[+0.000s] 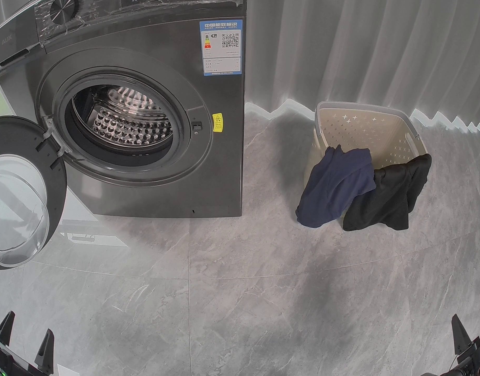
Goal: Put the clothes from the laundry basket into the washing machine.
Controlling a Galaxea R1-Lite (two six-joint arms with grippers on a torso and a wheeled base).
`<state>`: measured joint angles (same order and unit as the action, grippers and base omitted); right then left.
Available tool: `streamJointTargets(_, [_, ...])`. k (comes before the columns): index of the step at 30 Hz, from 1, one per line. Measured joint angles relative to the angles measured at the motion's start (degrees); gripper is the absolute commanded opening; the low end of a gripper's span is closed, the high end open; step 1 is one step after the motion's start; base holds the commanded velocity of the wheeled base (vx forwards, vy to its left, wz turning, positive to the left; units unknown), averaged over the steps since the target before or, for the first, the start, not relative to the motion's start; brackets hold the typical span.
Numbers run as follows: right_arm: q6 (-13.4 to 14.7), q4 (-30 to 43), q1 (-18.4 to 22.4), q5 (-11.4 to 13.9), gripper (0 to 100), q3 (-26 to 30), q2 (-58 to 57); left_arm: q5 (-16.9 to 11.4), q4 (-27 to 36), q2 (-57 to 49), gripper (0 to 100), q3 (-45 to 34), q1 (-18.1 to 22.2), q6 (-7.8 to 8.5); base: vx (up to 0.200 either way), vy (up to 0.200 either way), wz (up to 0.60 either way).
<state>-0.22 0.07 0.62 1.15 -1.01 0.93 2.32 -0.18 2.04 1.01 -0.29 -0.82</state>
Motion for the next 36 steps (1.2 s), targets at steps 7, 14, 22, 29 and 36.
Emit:
streamJointTargets(7, [-0.05,-0.02,0.01,0.02,100,0.0,0.0,0.2,-0.04,-0.77,100,0.0,0.2,-1.06,0.0,-0.114,0.0])
streamJointTargets(14, [-0.1,-0.02,0.11,0.07,100,0.0,0.0,0.13,-0.04,-0.99,100,0.0,0.18,-0.77,0.0,-0.2,0.0])
streamJointTargets(22, [-0.1,0.0,0.04,0.07,100,0.0,0.0,0.26,-0.04,-1.02,100,0.0,0.2,-1.32,0.0,-0.1,0.0])
streamJointTargets(29, [-0.1,0.02,0.09,0.11,100,0.0,0.0,0.02,-0.04,-1.02,100,0.0,0.2,-1.34,0.0,-0.057,0.0])
streamJointTargets(36, [-0.11,0.02,0.09,0.18,100,0.0,0.0,0.06,-0.04,-1.02,100,0.0,0.18,-1.37,0.0,-0.2,0.0])
